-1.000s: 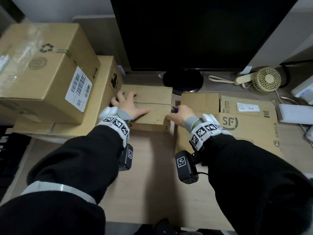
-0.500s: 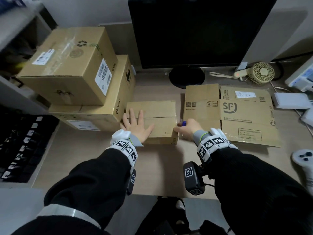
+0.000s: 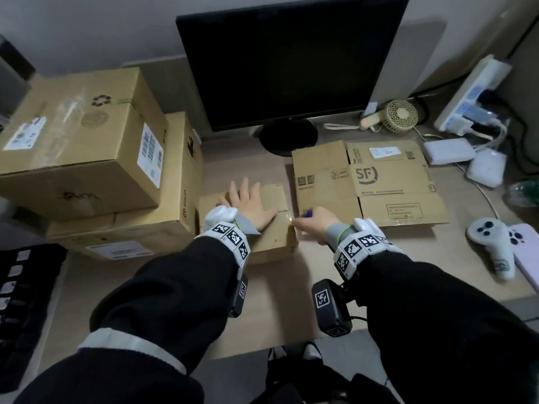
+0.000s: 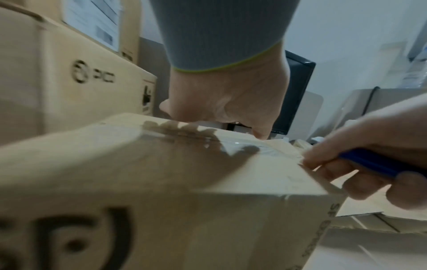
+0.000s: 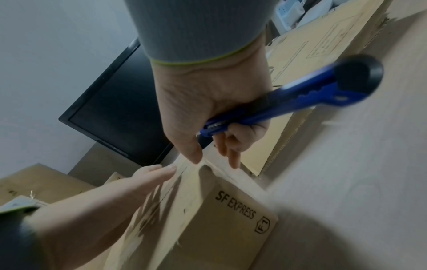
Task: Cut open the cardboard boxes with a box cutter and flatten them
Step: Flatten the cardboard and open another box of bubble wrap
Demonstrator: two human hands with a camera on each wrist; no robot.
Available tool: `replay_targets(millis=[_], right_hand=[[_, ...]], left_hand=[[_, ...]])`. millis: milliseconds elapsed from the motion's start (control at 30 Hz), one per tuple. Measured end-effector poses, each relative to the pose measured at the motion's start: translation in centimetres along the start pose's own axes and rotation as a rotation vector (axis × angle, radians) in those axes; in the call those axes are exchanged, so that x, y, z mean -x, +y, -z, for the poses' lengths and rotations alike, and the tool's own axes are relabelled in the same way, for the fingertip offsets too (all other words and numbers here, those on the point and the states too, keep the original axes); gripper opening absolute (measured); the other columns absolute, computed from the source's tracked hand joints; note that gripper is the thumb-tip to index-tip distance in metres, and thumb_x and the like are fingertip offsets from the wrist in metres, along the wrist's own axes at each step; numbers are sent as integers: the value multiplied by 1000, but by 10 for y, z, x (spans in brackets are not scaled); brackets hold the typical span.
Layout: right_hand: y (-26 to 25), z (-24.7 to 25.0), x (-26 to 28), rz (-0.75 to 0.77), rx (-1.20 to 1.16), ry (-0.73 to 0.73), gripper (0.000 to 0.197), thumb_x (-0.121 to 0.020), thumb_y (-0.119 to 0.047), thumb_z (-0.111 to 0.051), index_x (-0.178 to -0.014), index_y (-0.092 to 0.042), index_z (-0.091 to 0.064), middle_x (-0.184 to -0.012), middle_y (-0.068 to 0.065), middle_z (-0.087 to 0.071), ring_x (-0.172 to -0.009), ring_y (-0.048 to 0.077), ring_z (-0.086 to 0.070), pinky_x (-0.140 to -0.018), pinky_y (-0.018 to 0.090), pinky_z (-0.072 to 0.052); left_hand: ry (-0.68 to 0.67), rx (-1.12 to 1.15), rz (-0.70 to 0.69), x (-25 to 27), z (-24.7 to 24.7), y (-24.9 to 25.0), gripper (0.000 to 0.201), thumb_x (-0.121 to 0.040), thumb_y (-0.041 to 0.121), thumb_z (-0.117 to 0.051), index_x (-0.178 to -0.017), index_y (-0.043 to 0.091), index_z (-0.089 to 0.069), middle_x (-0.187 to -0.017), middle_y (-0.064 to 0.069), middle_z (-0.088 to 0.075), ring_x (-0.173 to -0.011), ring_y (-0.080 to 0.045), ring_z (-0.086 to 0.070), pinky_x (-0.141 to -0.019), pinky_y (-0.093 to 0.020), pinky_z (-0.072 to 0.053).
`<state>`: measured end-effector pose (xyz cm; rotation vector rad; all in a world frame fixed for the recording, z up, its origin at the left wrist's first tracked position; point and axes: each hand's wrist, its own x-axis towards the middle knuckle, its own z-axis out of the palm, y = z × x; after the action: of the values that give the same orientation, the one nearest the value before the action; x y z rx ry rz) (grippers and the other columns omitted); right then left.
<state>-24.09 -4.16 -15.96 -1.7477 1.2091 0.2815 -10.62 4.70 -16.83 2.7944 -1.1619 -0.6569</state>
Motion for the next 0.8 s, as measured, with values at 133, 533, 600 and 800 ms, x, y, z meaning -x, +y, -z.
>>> replay_targets(millis=[133,533,600,800], right_hand=[[0,5,-9,-49,-234,86,50,-91,-36,-34,-130,-5,-40,-101,11,-46,-84,24,-44,-63,29,-36],[2,-16,-44,90,-149,151,16,-95,-21,-46,-79,-23,-43,-95,12,-65,-85,29,-61,-78,40,-50],[0,-18,-46,105,-167,172,17,-93,-19,-46,-78,-25,-43,-89,9,-62,-79,26,-56,-76,38,-48],[-1,-20,-50,144,-243,228,15,-90,-19,-49,-77,-27,-46,-88,9,-63,-77,24,-55,-76,39,-49]], left_hand=[[-20,-9,-66,-19,-6,16,79,-92,58,-41,-153,24,-5,-161,-1,7,-146,-30,13,-115,-59,5],[286,-117,-142,-30,-40,8,55,-99,50,-24,-150,29,-21,-149,0,-34,-138,-24,-26,-115,-53,-9],[312,-119,-146,-31,-42,7,53,-100,47,-25,-149,29,-24,-147,1,-37,-135,-23,-29,-115,-53,-10],[327,-101,-147,-32,-44,7,50,-100,44,-25,-149,31,-24,-146,2,-38,-135,-22,-29,-115,-53,-9]])
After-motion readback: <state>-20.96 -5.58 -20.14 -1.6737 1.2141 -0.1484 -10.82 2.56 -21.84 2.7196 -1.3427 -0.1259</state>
